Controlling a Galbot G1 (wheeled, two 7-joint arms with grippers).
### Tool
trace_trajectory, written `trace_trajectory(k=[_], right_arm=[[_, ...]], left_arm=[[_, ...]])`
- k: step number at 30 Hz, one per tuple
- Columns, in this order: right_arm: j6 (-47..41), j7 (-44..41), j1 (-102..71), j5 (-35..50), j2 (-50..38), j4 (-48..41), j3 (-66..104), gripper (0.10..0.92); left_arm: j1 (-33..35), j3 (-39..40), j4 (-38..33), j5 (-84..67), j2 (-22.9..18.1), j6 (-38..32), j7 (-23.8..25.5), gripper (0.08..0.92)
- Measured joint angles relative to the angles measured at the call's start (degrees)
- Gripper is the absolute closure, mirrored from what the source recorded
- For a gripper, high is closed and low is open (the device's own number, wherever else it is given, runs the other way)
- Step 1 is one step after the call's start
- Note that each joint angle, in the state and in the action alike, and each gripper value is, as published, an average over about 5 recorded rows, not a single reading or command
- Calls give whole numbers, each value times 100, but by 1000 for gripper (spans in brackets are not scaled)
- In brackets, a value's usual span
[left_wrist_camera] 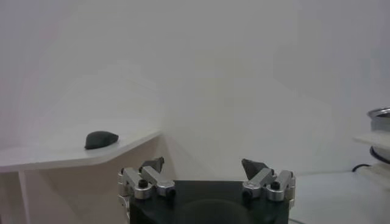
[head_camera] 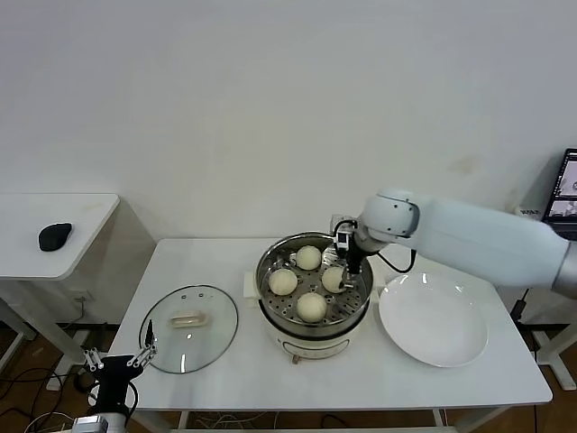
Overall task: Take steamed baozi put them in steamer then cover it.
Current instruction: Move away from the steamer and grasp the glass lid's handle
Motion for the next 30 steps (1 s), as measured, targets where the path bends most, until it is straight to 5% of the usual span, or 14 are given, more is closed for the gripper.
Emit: trace_trajectory(k=[9, 18, 30], right_arm=[[526, 855, -536, 257, -1104, 856, 800, 203], [1889, 2347, -3257, 161, -2033, 1676, 3319, 203], [3611, 2903, -7786, -983, -925, 2047, 7854, 203]], left_arm=[[7, 61, -1, -1, 27, -3, 77, 177], [-15, 97, 39, -27, -51, -42, 67, 177], [32, 146, 134, 63, -261, -114, -128, 177]])
